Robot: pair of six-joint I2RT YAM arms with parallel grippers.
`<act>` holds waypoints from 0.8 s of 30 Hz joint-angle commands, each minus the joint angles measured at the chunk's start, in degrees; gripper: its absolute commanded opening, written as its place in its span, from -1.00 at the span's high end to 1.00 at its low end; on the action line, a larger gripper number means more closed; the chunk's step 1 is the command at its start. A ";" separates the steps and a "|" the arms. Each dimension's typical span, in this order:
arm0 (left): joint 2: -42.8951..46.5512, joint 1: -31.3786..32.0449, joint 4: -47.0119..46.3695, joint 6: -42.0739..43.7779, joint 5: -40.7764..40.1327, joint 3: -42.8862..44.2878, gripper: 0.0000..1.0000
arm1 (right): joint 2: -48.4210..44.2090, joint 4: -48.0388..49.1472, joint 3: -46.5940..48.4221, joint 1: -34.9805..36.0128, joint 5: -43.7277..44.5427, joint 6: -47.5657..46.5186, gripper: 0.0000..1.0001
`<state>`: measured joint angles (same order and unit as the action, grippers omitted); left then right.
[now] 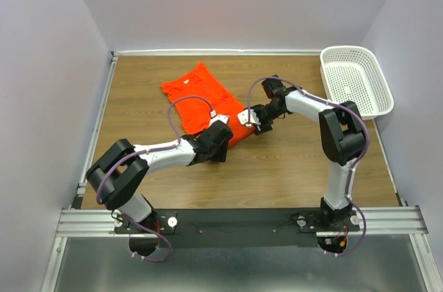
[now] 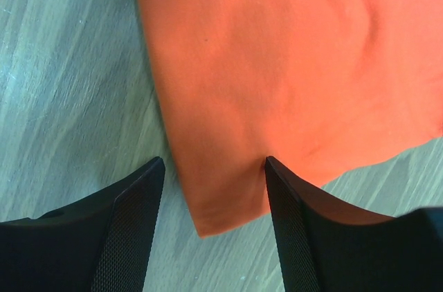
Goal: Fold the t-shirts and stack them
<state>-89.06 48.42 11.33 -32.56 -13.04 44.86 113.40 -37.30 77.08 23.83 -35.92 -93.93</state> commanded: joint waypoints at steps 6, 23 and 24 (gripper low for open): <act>-1.56 0.27 4.58 -1.46 -1.82 -1.09 -0.17 | 1.29 -2.51 0.62 -0.90 1.73 0.94 -0.22; -5.42 0.00 2.82 -0.76 0.38 -0.83 0.05 | 5.60 -2.78 3.08 -0.98 4.28 2.96 0.84; -5.69 -0.08 2.73 -0.75 0.56 -0.92 0.11 | 5.51 -2.78 2.99 -0.98 4.19 2.79 0.85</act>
<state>-90.56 48.45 10.92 -32.64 -13.74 45.84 116.18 -38.28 80.16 23.14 -33.80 -91.15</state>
